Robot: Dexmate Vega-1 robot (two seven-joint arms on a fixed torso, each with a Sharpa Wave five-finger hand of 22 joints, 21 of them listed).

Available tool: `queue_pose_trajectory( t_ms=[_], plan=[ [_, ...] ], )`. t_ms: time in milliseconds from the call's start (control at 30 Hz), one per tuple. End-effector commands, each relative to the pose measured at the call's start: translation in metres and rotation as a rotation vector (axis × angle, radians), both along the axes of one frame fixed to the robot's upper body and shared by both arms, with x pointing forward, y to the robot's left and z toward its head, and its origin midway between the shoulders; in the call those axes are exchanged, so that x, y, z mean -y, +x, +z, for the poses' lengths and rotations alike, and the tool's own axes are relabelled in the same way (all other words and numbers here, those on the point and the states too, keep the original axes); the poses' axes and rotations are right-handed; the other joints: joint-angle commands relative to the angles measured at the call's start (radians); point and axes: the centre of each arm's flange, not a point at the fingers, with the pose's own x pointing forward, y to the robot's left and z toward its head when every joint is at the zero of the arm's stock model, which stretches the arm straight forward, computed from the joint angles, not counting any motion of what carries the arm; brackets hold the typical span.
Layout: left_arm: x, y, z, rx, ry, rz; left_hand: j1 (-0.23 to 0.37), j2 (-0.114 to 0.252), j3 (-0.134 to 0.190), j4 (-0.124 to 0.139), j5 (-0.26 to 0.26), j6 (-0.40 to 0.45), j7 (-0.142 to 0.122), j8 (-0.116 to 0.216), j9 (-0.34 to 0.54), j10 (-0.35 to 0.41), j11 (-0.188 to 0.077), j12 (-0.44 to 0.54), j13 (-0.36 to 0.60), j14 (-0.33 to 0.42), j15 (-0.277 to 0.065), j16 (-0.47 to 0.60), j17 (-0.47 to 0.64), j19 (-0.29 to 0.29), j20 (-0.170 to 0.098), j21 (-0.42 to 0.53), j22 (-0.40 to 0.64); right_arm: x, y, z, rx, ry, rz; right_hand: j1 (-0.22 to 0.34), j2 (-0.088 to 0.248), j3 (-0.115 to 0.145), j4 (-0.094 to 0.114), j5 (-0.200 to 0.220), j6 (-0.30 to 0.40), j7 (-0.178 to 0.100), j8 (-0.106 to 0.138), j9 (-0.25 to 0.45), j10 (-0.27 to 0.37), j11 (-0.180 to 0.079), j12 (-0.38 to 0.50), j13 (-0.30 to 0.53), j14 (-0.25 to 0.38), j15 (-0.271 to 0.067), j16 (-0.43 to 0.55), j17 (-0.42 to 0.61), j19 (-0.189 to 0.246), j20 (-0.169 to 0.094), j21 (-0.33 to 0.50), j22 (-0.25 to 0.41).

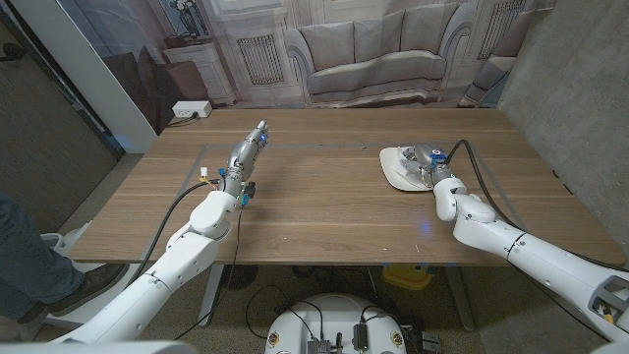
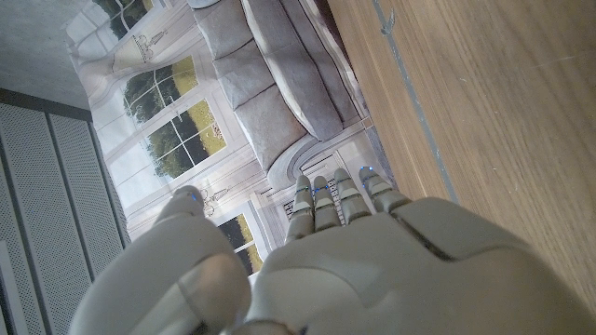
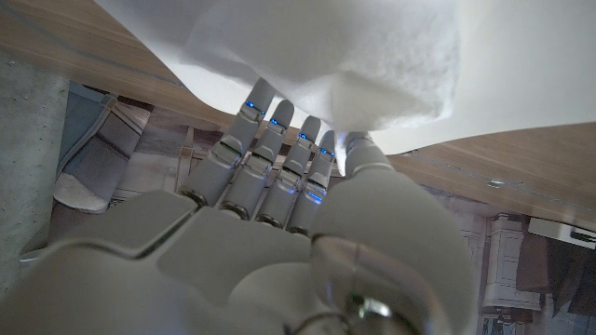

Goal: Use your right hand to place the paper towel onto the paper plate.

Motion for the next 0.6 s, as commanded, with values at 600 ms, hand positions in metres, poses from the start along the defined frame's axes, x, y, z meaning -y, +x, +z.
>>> queue_pose_trajectory(
  t_ms=[600],
  plan=[
    [0.0037, 0.0017, -0.0019, -0.006, -0.003, -0.006, 0.007, 0.009, -0.003, 0.0, -0.002, 0.006, -0.004, 0.0, 0.003, 0.003, 0.002, 0.001, 0.003, 0.003, 0.0, -0.001, 0.004, -0.001, 0.005, 0.002, 0.004, 0.004, -0.0062, 0.0027, 0.008, 0.01, 0.002, -0.082, -0.041, -0.046, 0.027, 0.007, -0.03, 0.009, -0.008, 0.002, -0.031, 0.012, -0.015, 0.002, -0.043, -0.109, -0.005, 0.003, -0.032, -0.12, -0.015, -0.002]
  ],
)
